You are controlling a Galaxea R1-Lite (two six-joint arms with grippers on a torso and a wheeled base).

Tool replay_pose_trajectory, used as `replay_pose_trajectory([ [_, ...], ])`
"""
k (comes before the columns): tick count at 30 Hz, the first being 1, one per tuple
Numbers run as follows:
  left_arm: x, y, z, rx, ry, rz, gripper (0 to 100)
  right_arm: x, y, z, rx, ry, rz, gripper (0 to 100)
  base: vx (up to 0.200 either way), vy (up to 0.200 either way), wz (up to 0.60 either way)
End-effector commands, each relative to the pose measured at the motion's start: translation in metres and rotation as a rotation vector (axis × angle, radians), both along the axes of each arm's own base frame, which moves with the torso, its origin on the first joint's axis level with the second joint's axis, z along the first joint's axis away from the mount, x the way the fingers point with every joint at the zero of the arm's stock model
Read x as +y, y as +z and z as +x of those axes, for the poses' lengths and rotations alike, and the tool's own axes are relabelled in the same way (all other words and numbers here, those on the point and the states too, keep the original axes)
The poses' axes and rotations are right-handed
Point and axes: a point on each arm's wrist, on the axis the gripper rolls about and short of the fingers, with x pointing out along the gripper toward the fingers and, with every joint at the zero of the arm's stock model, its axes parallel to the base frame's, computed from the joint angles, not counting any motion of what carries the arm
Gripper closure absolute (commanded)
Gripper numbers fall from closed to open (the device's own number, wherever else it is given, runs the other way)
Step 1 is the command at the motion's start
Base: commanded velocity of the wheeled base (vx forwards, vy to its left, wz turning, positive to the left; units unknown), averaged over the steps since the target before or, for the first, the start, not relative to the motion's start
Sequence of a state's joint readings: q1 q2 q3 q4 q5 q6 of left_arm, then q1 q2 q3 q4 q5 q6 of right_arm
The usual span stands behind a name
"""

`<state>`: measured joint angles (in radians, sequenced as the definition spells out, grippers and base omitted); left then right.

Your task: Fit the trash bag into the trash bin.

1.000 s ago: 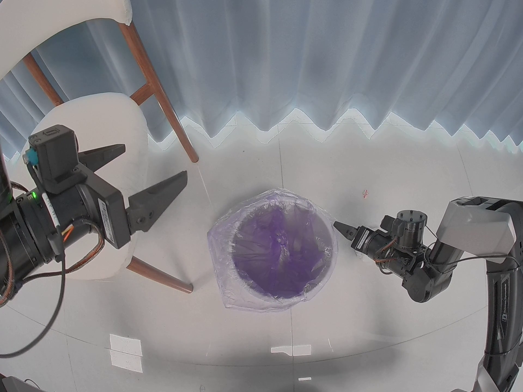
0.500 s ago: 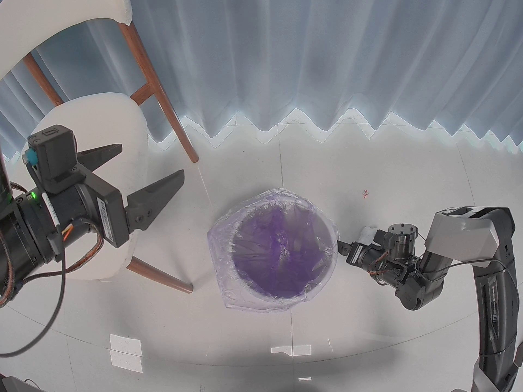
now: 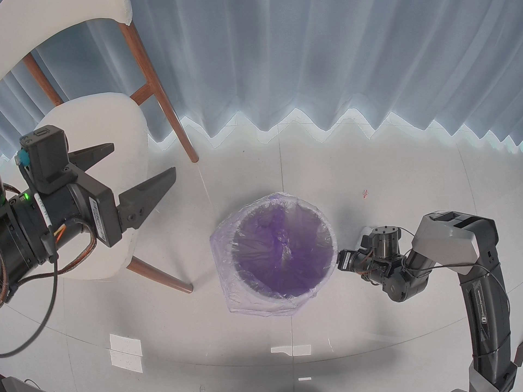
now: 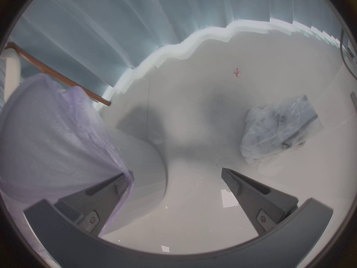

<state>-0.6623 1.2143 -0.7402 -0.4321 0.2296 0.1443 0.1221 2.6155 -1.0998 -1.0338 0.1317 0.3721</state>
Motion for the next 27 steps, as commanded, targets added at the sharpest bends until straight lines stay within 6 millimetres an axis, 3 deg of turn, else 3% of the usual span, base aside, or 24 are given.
replay_pose_trajectory([
  [1, 0.005, -0.002, -0.008, -0.003, 0.008, -0.002, 0, 0.001, 0.000, 0.027, 0.022, -0.064, -0.044, 0, 0.000, 0.000, 0.00],
  [8, 0.006, -0.004, -0.012, -0.003, 0.009, -0.001, 0, -0.002, -0.014, 0.050, 0.037, -0.143, -0.094, 0, 0.000, 0.000, 0.00],
  [15, 0.005, -0.012, -0.012, 0.018, 0.005, 0.016, 0, -0.006, -0.011, 0.050, 0.034, -0.141, -0.118, 0, 0.000, 0.000, 0.00],
  [19, 0.006, -0.011, -0.013, 0.014, 0.003, 0.013, 0, -0.007, 0.022, 0.041, 0.015, -0.149, -0.079, 0, 0.000, 0.000, 0.00],
  [21, 0.007, -0.008, -0.014, 0.004, 0.003, 0.004, 0, -0.006, 0.043, 0.027, 0.025, -0.154, -0.030, 0, 0.000, 0.000, 0.00],
  [22, 0.007, -0.008, -0.014, 0.004, 0.003, 0.004, 0, -0.005, 0.045, 0.025, 0.026, -0.152, -0.026, 0, 0.000, 0.000, 0.00],
  [27, 0.011, -0.007, -0.018, -0.005, -0.003, -0.005, 0, -0.007, 0.084, -0.028, 0.082, -0.153, 0.029, 0, 0.000, 0.000, 0.00],
])
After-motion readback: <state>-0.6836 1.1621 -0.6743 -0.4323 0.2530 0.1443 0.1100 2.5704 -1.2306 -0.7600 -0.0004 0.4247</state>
